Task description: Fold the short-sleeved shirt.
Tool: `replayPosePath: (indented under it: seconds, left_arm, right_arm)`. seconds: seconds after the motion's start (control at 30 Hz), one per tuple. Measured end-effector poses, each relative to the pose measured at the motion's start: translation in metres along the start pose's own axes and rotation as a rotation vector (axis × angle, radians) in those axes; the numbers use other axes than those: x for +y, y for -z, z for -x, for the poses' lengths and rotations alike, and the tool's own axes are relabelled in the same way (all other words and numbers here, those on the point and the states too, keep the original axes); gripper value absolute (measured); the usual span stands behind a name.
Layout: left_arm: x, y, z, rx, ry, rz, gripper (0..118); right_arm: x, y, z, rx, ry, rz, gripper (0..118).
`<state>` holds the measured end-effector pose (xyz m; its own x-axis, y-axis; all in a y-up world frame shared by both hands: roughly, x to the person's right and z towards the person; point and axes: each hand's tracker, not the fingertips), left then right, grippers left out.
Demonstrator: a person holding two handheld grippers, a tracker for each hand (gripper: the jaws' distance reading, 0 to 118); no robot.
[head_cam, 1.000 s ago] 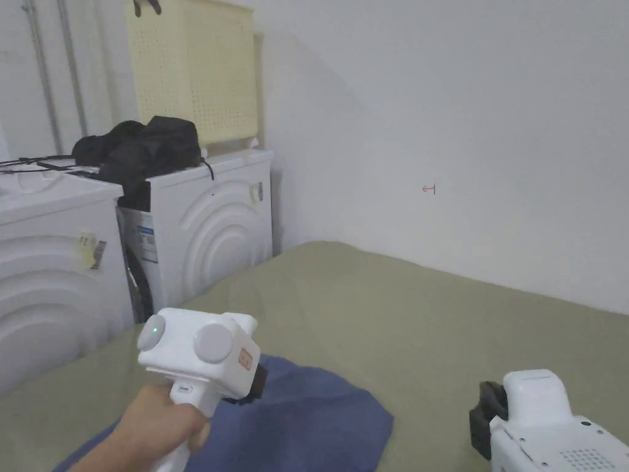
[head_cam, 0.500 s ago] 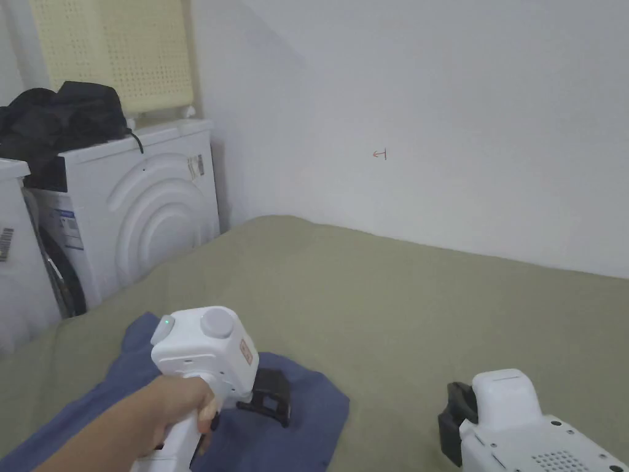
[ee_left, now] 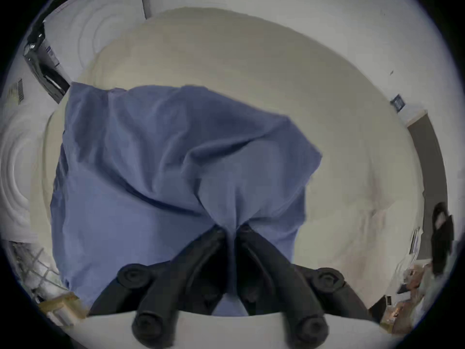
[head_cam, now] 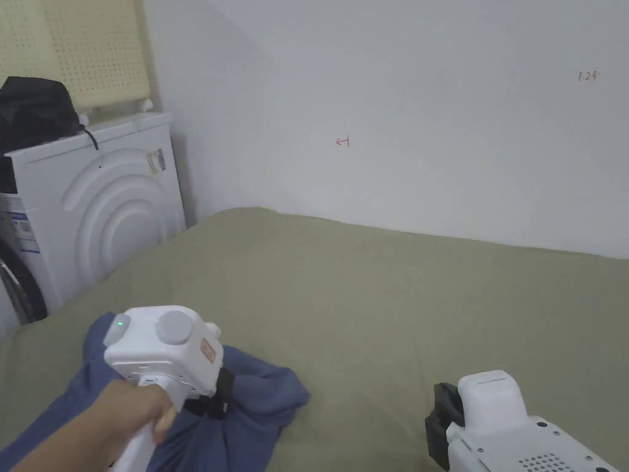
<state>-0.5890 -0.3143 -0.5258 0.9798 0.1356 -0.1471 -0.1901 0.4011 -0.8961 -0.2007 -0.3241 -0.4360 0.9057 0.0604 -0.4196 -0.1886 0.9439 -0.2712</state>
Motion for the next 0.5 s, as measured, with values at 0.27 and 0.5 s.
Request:
replayPosePath:
  seconds: [0.27,0.5]
  left_arm:
    - [0.012,-0.068,-0.074,-0.065,0.068,-0.096,3]
    - [0.024,-0.097,-0.213,-0.202,0.274,-0.153,3]
  right_arm:
    - [-0.01,-0.046,-0.061,-0.128,0.02,0.018,8]
    - [-0.008,-0.113,-0.139,-0.281,0.035,0.003,8]
